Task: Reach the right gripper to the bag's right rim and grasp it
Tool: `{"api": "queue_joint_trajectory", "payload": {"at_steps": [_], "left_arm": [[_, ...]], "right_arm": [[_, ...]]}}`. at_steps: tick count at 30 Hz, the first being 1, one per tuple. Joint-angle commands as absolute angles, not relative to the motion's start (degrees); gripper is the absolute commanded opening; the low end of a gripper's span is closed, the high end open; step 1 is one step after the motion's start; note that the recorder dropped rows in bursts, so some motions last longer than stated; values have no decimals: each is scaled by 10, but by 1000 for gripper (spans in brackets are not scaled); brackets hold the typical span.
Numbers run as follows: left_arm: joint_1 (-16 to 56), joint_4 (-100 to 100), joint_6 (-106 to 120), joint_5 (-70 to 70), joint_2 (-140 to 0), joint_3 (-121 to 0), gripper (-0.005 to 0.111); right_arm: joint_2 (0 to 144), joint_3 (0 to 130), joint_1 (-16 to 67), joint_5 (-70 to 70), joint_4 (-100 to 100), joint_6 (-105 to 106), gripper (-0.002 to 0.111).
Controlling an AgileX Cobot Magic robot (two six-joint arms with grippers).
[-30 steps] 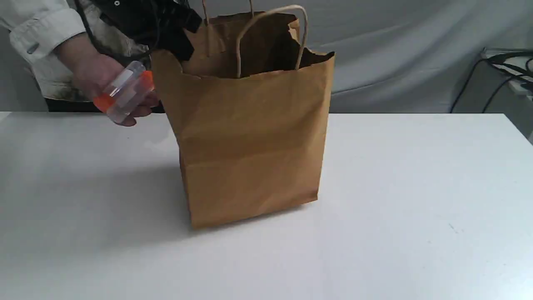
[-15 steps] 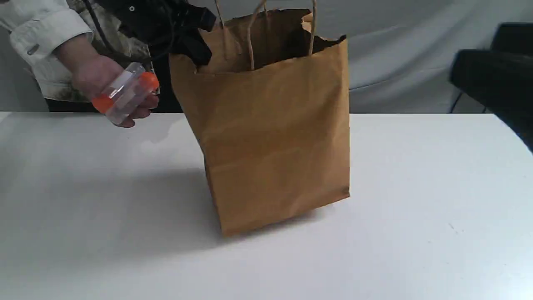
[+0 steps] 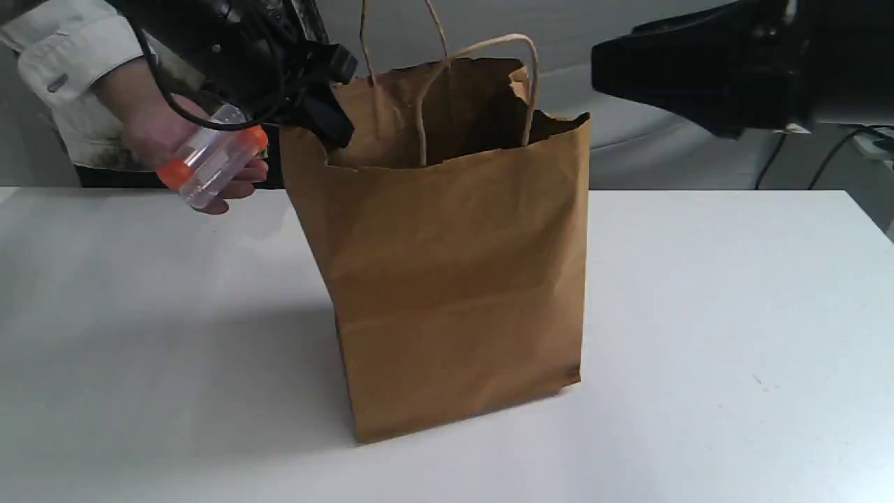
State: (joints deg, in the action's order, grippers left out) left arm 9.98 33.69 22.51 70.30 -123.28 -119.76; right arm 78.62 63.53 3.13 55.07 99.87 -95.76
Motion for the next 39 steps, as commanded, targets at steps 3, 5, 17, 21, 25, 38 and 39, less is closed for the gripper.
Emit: {"api": "queue_joint_trajectory", "payload": {"at_steps": [3, 5, 17, 21, 25, 38, 39], "left_arm": [[99, 370, 230, 700, -1220, -1193, 0], [99, 370, 230, 700, -1220, -1193, 0], [99, 366, 230, 700, -1221, -1193, 0], [99, 365, 230, 700, -1221, -1193, 0], [99, 365, 230, 700, -1221, -1193, 0], [103, 367, 195, 700, -1221, -1193, 0], [103, 367, 176, 700, -1221, -1193, 0]], "right_arm": [[891, 733, -20, 700, 999, -961, 51], [920, 769, -24, 700, 999, -1006, 51], [935, 781, 12, 700, 999, -979, 51], [935, 781, 40, 700, 999, -957, 51], [935, 781, 41, 700, 999, -942, 51], [977, 781, 64, 700, 999, -943, 11], [977, 781, 68, 700, 999, -937, 4]]}}
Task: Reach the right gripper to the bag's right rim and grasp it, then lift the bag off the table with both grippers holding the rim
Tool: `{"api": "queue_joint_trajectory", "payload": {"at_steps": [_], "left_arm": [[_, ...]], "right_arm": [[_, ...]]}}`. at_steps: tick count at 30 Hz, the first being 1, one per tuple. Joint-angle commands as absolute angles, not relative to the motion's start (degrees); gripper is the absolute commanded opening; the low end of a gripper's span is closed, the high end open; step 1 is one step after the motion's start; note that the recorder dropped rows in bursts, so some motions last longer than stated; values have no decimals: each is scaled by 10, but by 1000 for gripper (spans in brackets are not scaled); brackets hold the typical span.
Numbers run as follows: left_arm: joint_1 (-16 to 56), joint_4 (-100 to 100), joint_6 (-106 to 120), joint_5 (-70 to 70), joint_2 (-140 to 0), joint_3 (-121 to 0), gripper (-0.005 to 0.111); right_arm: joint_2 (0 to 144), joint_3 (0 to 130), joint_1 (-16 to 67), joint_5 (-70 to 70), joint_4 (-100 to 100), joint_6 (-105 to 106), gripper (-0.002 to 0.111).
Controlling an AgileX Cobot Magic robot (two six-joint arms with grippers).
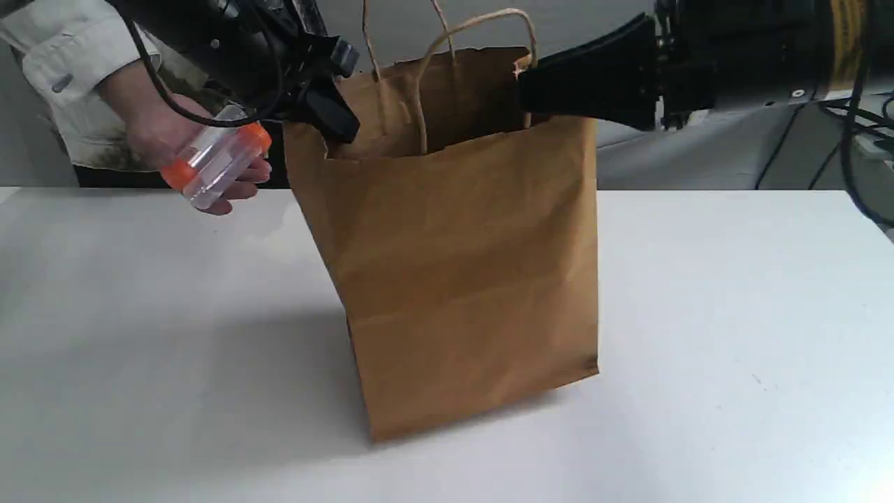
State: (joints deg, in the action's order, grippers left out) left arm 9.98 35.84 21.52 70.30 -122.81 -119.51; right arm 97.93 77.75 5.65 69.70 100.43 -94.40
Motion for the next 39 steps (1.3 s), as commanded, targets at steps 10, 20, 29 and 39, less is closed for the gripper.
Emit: {"api": "queue_joint_trajectory", "payload": {"at_steps": [10, 20, 29, 39], "left_arm": [[103, 305, 13, 700, -1221, -1193, 0], [109, 264, -32, 700, -1221, -1194, 0], [109, 259, -66, 700, -1227, -1194, 0], [109, 292, -89, 700, -1262, -1194, 0]], "right_arm": [[972, 781, 75, 700, 999, -956, 0], [947, 781, 75, 700, 999, -1013, 0], [944, 796, 75, 700, 999, -1050, 0], [1023, 904, 75, 700, 999, -1094, 0]]}}
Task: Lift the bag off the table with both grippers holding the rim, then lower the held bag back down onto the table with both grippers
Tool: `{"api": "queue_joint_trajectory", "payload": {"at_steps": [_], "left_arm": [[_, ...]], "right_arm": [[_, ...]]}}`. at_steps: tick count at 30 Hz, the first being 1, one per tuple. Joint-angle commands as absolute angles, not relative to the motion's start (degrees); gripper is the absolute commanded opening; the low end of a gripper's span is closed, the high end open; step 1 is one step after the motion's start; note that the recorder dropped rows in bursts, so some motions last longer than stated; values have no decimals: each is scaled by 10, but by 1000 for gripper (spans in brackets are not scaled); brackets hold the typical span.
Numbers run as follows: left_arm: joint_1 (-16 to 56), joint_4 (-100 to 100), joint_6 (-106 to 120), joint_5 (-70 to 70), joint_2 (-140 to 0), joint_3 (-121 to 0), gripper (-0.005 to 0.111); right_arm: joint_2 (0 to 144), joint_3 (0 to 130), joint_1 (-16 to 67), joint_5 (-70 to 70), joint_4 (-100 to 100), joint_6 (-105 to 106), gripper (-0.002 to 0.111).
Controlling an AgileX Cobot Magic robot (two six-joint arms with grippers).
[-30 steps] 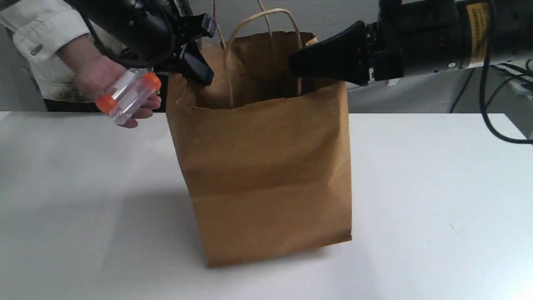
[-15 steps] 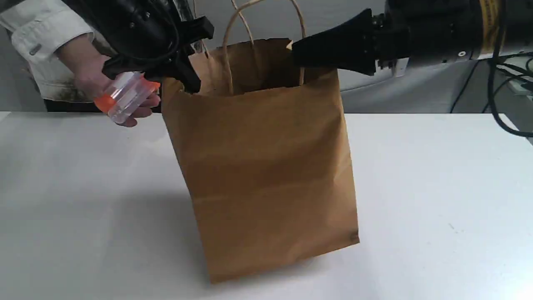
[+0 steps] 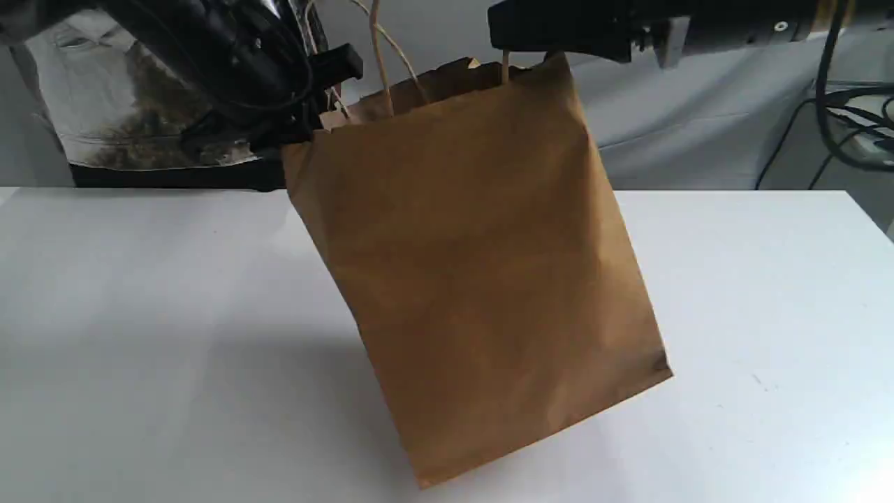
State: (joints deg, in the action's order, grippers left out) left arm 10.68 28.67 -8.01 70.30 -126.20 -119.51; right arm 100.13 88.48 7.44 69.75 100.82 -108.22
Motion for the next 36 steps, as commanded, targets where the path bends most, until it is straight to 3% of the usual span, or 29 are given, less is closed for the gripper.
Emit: {"api": "queue_joint_trajectory", "payload": {"at_steps": [1, 24, 36], "left_arm": [[109, 292, -89, 700, -1262, -1194, 0], [109, 289, -21, 700, -1260, -1198, 0], [109, 259, -6, 700, -1260, -1326, 0]], "right_arm": [[1029, 906, 75, 700, 999, -1094, 0], [1031, 907, 74, 700, 999, -1068, 0], [965, 884, 74, 700, 999, -1019, 0]]}}
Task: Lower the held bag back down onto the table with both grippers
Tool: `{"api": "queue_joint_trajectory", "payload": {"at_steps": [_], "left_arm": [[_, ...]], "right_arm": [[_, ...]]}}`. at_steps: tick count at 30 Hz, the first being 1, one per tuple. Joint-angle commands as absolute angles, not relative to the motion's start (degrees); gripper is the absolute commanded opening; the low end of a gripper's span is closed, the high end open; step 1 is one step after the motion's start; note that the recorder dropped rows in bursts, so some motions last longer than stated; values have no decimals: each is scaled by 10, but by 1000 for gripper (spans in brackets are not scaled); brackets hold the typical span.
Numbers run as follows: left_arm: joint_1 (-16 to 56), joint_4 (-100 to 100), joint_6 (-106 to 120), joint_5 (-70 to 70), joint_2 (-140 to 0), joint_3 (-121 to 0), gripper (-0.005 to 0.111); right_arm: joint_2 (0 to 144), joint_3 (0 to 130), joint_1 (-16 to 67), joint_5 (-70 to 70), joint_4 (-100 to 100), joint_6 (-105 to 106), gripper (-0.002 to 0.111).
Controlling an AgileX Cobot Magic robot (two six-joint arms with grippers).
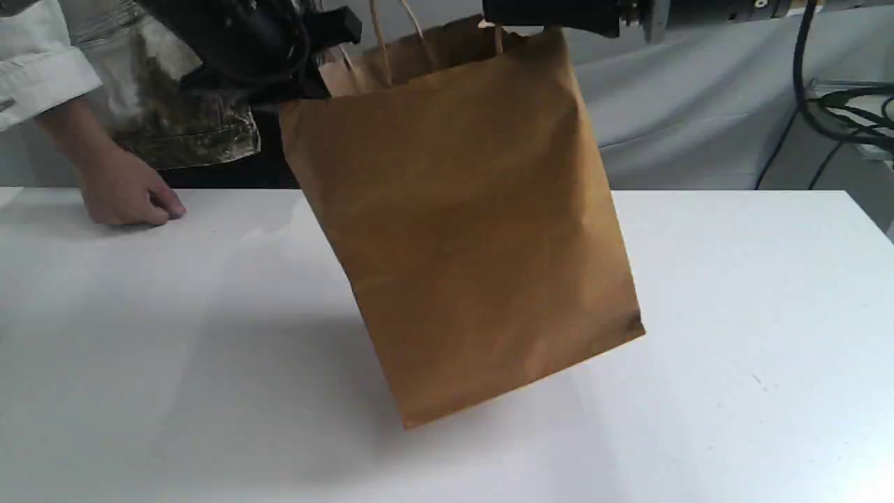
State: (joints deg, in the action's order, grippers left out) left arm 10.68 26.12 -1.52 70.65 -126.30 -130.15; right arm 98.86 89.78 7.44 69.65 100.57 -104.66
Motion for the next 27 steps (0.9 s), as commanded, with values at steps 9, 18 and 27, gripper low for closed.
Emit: {"api": "queue_joint_trajectory", "payload": {"at_steps": [9, 18, 27], "left_arm": [[109, 259, 6, 700, -1260, -1341, 0], [116, 242, 6, 700, -1238, -1341, 0], [148, 204, 0, 700, -1232, -1338, 0]], "right_arm": [[880, 739, 74, 678, 999, -897, 0], [836, 632, 74, 515, 999, -868, 0], [836, 628, 74, 518, 999, -895, 0]]}}
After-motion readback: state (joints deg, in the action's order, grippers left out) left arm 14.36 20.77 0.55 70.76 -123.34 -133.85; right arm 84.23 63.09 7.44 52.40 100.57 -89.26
